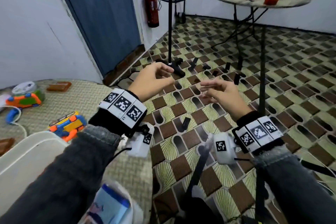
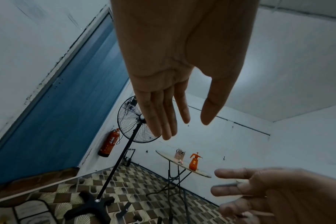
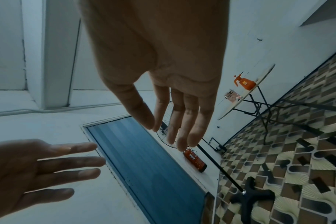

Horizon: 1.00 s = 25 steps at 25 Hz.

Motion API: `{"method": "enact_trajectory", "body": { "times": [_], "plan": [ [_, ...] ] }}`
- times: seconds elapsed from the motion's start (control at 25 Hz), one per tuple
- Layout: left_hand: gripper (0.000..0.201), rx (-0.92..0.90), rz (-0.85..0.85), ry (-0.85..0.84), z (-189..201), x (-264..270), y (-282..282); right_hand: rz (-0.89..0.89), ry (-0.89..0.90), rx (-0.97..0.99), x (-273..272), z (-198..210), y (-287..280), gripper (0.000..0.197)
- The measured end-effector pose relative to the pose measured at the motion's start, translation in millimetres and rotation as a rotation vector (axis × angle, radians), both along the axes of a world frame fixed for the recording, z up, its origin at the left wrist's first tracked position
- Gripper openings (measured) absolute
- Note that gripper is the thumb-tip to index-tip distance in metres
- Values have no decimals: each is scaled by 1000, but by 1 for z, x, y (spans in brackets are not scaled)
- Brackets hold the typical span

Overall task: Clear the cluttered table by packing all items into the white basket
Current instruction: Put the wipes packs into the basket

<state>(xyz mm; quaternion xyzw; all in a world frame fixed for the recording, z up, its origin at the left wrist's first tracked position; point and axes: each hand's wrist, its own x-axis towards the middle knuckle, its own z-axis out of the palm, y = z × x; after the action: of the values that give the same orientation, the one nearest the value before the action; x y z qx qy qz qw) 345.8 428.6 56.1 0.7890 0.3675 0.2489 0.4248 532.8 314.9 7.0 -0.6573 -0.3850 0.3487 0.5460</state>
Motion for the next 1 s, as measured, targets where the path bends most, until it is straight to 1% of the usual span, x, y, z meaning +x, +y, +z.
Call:
{"method": "enact_trajectory", "body": {
  "times": [0.08,0.16,0.28,0.36,0.48,0.56,0.64,0.72,0.8,1.0],
  "plan": [
    [19,-30,-2,28,-9,30,25,-15,37,-28,32,-13,20,30],
    [20,-53,3,62,-20,64,49,1,31,-76,68,-24,43,28],
    [21,-99,56,109,-42,101,75,85,10,-196,113,-41,70,21],
    [21,-127,101,109,-57,117,85,122,5,-238,137,-51,87,22],
    [21,-240,154,59,-86,125,95,151,7,-265,158,-65,111,25],
    [23,-314,191,45,-104,123,103,201,5,-295,165,-71,135,27],
    [23,-369,256,28,-121,119,113,266,-38,-332,168,-79,161,31],
    [23,-387,324,4,-133,113,127,348,-62,-360,169,-90,190,34],
    [23,-396,380,-1,-144,105,143,416,-47,-390,168,-98,219,34],
    [23,-409,586,-49,-169,82,209,611,-123,-419,154,-116,319,35]
  ]
}}
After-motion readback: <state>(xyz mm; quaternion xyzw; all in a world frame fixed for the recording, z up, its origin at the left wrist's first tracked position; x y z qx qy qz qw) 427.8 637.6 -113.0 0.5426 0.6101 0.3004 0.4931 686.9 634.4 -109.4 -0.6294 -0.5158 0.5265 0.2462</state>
